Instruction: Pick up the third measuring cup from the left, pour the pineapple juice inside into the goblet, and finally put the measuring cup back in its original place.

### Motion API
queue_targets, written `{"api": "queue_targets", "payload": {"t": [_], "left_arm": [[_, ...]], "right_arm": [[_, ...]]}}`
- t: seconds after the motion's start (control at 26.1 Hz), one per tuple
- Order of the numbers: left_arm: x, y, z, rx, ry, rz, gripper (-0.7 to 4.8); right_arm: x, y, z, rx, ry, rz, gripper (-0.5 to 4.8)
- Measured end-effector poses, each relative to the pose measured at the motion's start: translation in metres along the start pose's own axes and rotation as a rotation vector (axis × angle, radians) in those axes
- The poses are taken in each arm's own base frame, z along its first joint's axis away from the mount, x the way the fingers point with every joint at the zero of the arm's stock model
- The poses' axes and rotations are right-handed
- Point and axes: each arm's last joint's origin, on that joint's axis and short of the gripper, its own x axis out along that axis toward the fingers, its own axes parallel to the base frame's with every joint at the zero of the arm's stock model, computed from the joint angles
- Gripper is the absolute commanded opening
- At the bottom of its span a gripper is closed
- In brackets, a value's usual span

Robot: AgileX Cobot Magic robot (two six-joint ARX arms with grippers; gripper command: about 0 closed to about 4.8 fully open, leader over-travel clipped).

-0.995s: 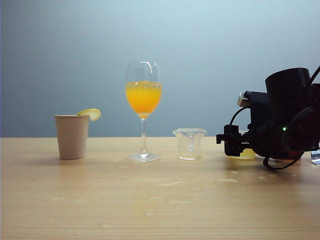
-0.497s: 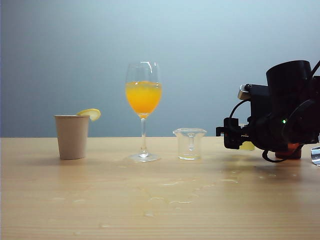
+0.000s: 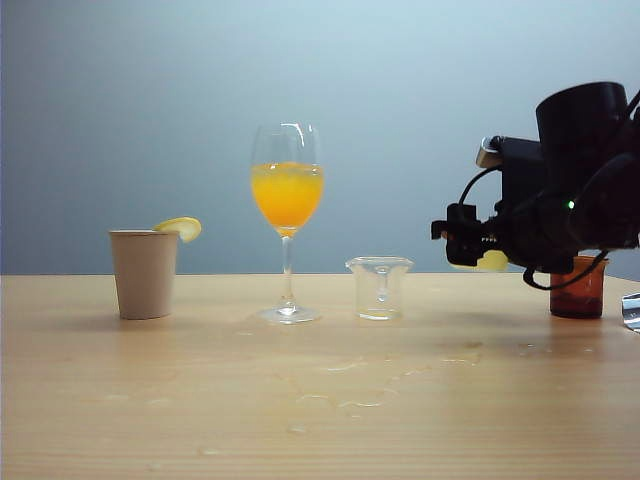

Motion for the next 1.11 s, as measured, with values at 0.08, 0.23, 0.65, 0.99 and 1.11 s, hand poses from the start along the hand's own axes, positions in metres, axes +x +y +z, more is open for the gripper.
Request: {"api": "queue_targets", "payload": {"t": [0.08,0.23,0.65,0.99,1.11], "left_arm": [[0.000,0.000,0.000,0.000,0.000,0.000,-0.05],[0.000,0.000,0.000,0.000,0.001,-0.005,-0.05],[0.000,-0.001,0.000,0.000,0.004,-0.022,-0.05],[0.000,-0.001,0.000,0.000,0.004,-0.022,-0.05],[0.000,-0.001,0.000,0.000,0.004,-0.022,-0.05]], "right_arm": [[-0.002,0.000,0.004,0.000,0.000,0.000,2.92],[-0.005,0.001,0.015,0.003,-0.025,0.004,2.92],[-0.021,0.006,0.057,0.014,-0.131,0.024,2.92],[-0.041,0.010,0.084,0.010,-0.131,0.032,2.92],[-0.045,0.016,0.096,0.009,-0.133,0.049,2.92]]}}
